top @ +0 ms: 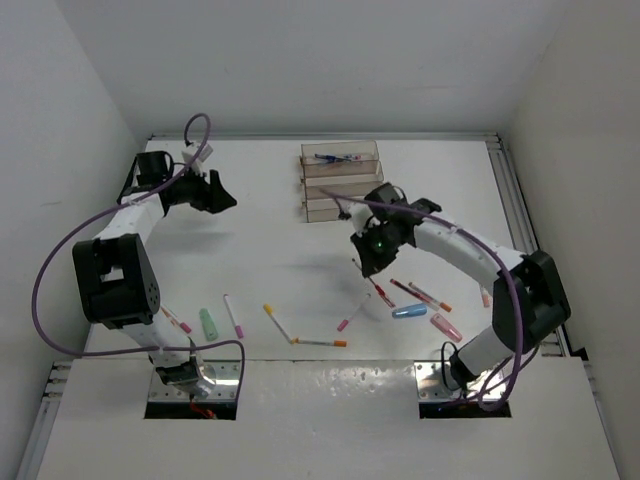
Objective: Sort the stationery into containers
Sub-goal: Pick up the pen from the center of the board, then place the pen in the storage box.
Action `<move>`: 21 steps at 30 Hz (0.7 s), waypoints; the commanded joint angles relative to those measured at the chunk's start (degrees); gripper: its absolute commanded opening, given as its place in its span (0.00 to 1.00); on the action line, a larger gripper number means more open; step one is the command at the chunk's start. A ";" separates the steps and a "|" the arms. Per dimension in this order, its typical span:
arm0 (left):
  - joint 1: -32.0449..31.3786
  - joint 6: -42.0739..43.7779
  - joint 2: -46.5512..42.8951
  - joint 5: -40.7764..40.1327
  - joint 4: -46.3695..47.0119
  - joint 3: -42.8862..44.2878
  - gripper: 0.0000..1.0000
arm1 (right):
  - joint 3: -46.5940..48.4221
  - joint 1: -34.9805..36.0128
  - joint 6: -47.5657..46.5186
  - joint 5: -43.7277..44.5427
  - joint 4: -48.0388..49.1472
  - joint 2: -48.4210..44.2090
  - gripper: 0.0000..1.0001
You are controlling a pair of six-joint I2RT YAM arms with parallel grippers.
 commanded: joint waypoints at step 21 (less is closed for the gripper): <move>8.00 -3.91 -3.71 6.02 -11.03 9.72 0.68 | 49.74 -14.82 87.65 31.34 32.06 30.21 0.00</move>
